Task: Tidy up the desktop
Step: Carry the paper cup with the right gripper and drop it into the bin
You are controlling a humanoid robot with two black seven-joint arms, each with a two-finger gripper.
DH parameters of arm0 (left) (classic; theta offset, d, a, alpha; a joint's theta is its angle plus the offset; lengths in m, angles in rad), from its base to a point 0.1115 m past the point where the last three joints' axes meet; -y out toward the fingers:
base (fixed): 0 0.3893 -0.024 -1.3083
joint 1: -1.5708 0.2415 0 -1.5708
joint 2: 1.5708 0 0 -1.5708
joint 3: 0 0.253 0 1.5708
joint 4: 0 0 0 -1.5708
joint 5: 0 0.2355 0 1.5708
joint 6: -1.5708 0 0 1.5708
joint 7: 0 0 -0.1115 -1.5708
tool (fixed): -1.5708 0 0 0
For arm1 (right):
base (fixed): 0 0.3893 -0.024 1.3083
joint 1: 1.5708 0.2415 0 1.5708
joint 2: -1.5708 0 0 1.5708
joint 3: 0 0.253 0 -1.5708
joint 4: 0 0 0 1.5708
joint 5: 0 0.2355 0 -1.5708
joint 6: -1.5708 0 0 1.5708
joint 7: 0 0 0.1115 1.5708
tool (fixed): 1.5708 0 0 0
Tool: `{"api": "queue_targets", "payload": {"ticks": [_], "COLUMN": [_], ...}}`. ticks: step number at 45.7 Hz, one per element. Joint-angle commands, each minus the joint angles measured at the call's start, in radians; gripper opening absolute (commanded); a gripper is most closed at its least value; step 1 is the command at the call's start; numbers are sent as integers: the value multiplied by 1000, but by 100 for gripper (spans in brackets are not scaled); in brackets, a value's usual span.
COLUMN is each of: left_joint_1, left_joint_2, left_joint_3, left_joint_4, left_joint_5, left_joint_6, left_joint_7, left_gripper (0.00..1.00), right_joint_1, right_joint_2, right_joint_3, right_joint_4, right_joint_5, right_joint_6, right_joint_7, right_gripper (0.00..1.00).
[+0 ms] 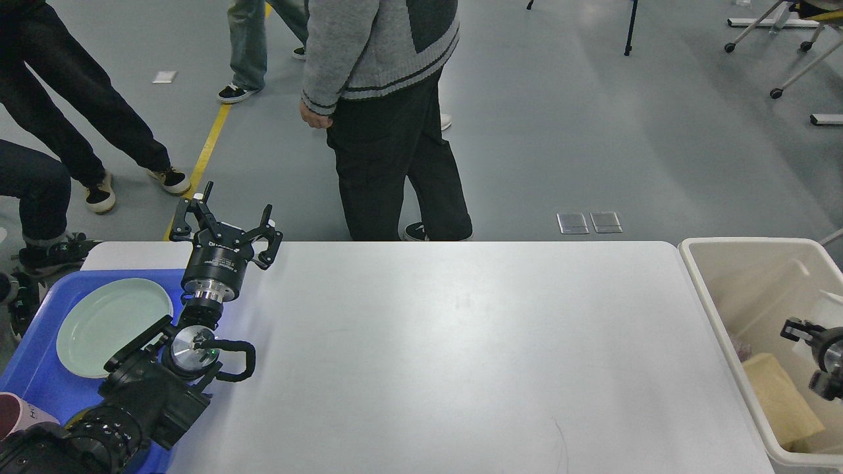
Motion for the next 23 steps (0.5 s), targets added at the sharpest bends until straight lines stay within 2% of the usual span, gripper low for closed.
{"api": "queue_targets", "payload": {"ticks": [1,14,23], "left_joint_1": [0,0,0], "left_joint_2": [0,0,0], "left_joint_3": [-1,0,-1], "left_joint_4": [0,0,0], "left_joint_5": [0,0,0], "left_joint_6": [0,0,2], "left_joint_7": [0,0,0], "left_gripper": [97,97,97], "right_joint_1": [-16,-4,120], "right_joint_2": [-13,-7,-10], "right_joint_3": [38,125,199], "right_joint_4": [-12,-15,-3], "right_joint_5": [5,3,-5], "right_joint_6": [0,8,129], "right_joint_7": [1,1,2], "right_gripper": [100,100,100]}}
